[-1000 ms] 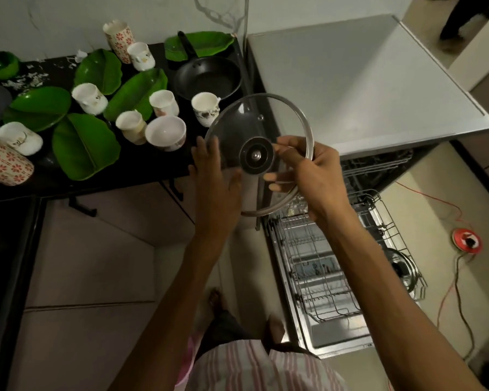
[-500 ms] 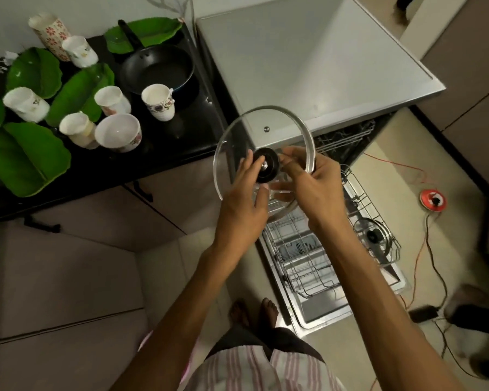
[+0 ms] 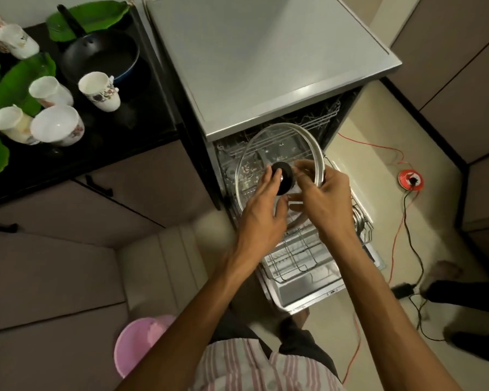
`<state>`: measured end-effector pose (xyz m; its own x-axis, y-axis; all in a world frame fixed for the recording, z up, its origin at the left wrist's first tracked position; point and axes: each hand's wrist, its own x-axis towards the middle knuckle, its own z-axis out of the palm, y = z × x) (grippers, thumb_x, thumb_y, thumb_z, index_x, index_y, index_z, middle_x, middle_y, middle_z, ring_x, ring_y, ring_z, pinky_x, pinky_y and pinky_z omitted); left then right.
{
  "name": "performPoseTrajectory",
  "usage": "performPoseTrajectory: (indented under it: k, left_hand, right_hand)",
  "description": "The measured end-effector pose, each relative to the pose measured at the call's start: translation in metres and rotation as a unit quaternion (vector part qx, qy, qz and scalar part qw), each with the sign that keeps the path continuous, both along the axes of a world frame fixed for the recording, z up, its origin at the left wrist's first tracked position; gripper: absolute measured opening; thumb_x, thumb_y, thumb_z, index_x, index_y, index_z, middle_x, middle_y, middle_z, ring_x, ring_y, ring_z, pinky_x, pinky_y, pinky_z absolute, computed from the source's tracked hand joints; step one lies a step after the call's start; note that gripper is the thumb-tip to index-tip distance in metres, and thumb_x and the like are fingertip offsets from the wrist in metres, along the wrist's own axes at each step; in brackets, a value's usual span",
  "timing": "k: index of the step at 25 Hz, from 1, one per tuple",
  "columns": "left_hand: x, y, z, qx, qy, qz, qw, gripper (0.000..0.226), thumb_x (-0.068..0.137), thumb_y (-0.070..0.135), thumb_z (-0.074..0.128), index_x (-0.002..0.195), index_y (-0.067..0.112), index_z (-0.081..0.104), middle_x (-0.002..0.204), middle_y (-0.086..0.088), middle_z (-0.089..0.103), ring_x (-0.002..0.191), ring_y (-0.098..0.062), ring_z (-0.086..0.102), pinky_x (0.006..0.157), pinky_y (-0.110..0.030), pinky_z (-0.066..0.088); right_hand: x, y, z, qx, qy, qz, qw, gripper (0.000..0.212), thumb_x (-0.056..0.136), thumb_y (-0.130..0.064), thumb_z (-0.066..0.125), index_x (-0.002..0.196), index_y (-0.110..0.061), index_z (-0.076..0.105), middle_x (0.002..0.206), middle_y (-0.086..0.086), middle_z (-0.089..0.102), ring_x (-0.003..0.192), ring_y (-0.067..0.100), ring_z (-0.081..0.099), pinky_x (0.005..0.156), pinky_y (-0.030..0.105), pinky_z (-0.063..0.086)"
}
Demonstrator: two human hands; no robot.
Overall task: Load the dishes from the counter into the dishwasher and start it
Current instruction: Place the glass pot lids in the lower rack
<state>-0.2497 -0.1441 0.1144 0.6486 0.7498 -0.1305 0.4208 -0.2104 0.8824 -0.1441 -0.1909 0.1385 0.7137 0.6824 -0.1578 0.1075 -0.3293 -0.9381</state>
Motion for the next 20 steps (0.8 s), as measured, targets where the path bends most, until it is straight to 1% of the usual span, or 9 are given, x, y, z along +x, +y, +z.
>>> performPoseTrajectory:
  k: [3, 6, 8, 9, 11, 14, 16, 18, 20]
  left_hand:
    - [0.032, -0.031, -0.013, -0.032, -0.01, 0.012, 0.999, 0.057, 0.102, 0.012, 0.047, 0.153, 0.018, 0.024, 0.162, 0.006, 0.009, 0.141, 0.002, 0.009, 0.097, 0.009, 0.013]
    - [0.06, -0.057, -0.035, -0.103, -0.043, 0.045, 0.993, 0.06, 0.101, 0.015, 0.048, 0.154, 0.022, 0.022, 0.162, 0.011, 0.009, 0.14, 0.005, 0.013, 0.11, -0.008, 0.02]
    - [0.074, -0.072, -0.046, -0.158, -0.052, 0.062, 0.984, 0.061, 0.101, 0.014, 0.048, 0.155, 0.024, 0.02, 0.161, 0.013, 0.008, 0.142, 0.001, 0.017, 0.114, -0.019, 0.025]
    - [0.079, -0.079, -0.051, -0.176, -0.051, 0.064, 0.981, 0.063, 0.101, 0.013, 0.048, 0.155, 0.026, 0.019, 0.161, 0.014, 0.006, 0.141, 0.002, 0.017, 0.114, -0.019, 0.025]
    - [0.082, -0.09, -0.063, -0.191, -0.039, 0.061, 0.979, 0.067, 0.101, 0.01, 0.048, 0.155, 0.027, 0.014, 0.161, 0.013, 0.004, 0.135, 0.008, 0.014, 0.106, -0.004, 0.022]
    - [0.083, -0.096, -0.091, -0.191, -0.013, 0.026, 0.981, 0.068, 0.101, 0.012, 0.047, 0.156, 0.03, 0.009, 0.161, 0.015, 0.004, 0.134, 0.008, 0.015, 0.092, 0.007, 0.021]
    - [0.084, -0.098, -0.108, -0.199, -0.002, 0.002, 0.98, 0.066, 0.103, 0.021, 0.045, 0.155, 0.033, 0.007, 0.157, 0.022, 0.003, 0.137, 0.003, 0.02, 0.099, -0.001, 0.028]
    - [0.09, -0.105, -0.123, -0.209, 0.01, -0.016, 0.978, 0.065, 0.103, 0.031, 0.043, 0.155, 0.036, 0.005, 0.159, 0.019, 0.005, 0.144, -0.007, 0.022, 0.112, -0.022, 0.03]
    - [0.1, -0.116, -0.136, -0.224, 0.008, -0.029, 0.974, 0.066, 0.102, 0.033, 0.043, 0.155, 0.038, 0.004, 0.162, 0.013, 0.01, 0.145, -0.012, 0.025, 0.113, -0.028, 0.028]
  right_hand:
    - [0.032, -0.024, -0.011, -0.015, -0.031, 0.016, 0.999, 0.011, 0.094, -0.029, 0.059, 0.098, -0.024, 0.069, 0.082, 0.001, 0.072, 0.067, 0.034, 0.07, 0.06, 0.053, 0.058]
    - [0.057, -0.049, -0.022, -0.055, -0.06, 0.029, 0.996, 0.01, 0.095, -0.033, 0.06, 0.093, -0.025, 0.066, 0.076, 0.0, 0.072, 0.063, 0.031, 0.07, 0.056, 0.051, 0.058]
    - [0.067, -0.062, -0.029, -0.084, -0.07, 0.038, 0.993, 0.008, 0.096, -0.029, 0.06, 0.093, -0.023, 0.064, 0.069, -0.002, 0.07, 0.058, 0.021, 0.069, 0.055, 0.041, 0.059]
    - [0.069, -0.068, -0.032, -0.093, -0.085, 0.044, 0.991, 0.007, 0.096, -0.027, 0.059, 0.094, -0.022, 0.065, 0.064, -0.005, 0.066, 0.05, 0.01, 0.064, 0.052, 0.028, 0.057]
    - [0.067, -0.077, -0.038, -0.109, -0.113, 0.053, 0.986, 0.01, 0.097, -0.024, 0.058, 0.092, -0.02, 0.066, 0.051, -0.008, 0.055, 0.039, 0.004, 0.049, 0.039, 0.012, 0.038]
    - [0.066, -0.086, -0.058, -0.121, -0.098, 0.033, 0.987, 0.014, 0.098, -0.024, 0.056, 0.091, -0.016, 0.065, 0.042, -0.009, 0.048, 0.036, 0.008, 0.046, 0.035, 0.015, 0.034]
    - [0.067, -0.09, -0.079, -0.136, -0.09, 0.015, 0.986, 0.019, 0.099, -0.028, 0.054, 0.086, -0.017, 0.063, 0.039, -0.01, 0.046, 0.034, 0.006, 0.043, 0.034, 0.015, 0.031]
    - [0.072, -0.098, -0.096, -0.163, -0.085, 0.0, 0.983, 0.023, 0.099, -0.03, 0.053, 0.086, -0.014, 0.063, 0.042, -0.008, 0.044, 0.035, 0.004, 0.044, 0.035, 0.014, 0.031]
    - [0.084, -0.109, -0.114, -0.192, -0.089, -0.007, 0.977, 0.022, 0.099, -0.028, 0.053, 0.092, -0.011, 0.064, 0.05, -0.008, 0.046, 0.038, 0.002, 0.047, 0.037, 0.014, 0.032]
